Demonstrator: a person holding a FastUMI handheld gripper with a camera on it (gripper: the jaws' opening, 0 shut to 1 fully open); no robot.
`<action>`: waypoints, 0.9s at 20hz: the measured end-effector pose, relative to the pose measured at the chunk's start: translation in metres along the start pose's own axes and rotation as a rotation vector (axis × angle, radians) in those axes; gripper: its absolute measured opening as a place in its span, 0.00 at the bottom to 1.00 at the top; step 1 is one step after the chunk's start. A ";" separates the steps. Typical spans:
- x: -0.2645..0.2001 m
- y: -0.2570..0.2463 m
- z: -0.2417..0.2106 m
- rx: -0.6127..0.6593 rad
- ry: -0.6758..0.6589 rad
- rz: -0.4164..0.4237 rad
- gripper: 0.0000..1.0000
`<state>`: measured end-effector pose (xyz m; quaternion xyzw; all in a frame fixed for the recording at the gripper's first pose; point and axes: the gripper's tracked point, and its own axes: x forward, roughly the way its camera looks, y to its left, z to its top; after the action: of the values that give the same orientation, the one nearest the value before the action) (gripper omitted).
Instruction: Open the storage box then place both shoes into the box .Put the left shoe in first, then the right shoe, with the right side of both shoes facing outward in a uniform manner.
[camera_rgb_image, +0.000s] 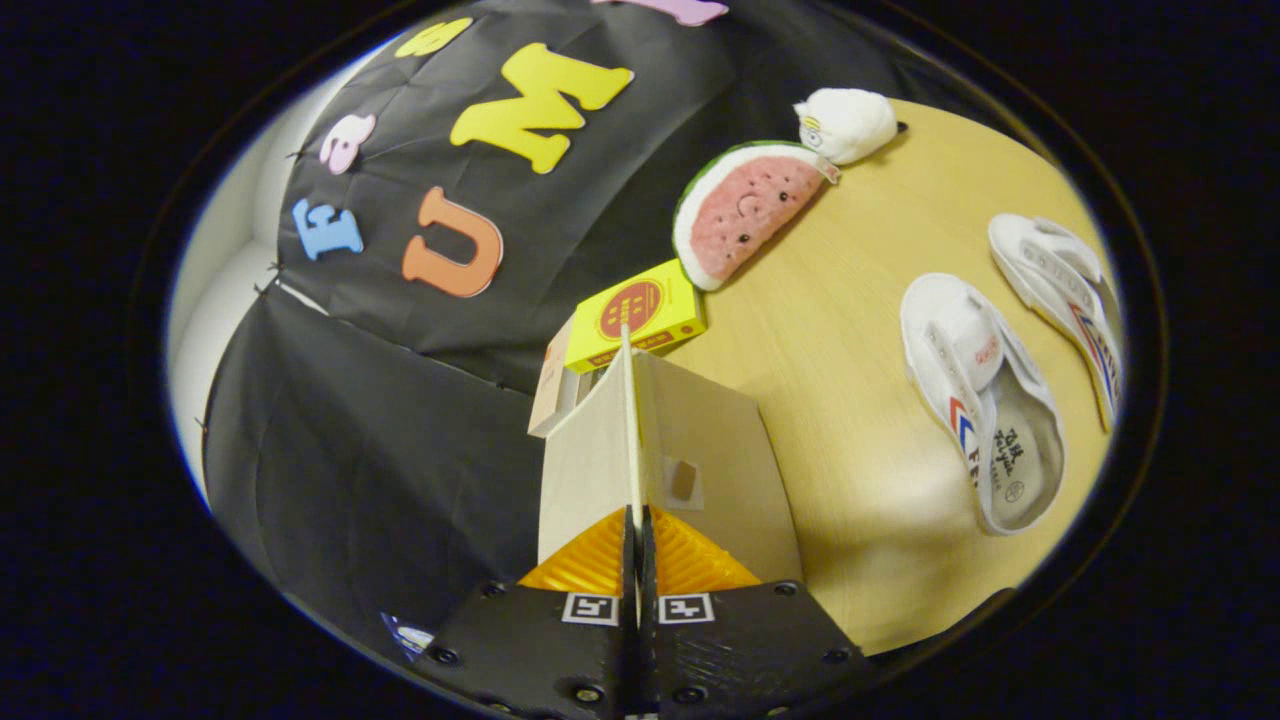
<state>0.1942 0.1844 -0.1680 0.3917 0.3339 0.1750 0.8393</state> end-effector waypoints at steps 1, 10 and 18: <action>-0.003 0.008 0.002 -0.017 -0.007 0.008 0.00; -0.019 0.125 0.011 -0.135 -0.014 0.090 0.00; 0.020 0.242 -0.043 -0.337 0.030 0.132 0.00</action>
<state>0.1704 0.3714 -0.0093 0.2639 0.2857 0.2889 0.8748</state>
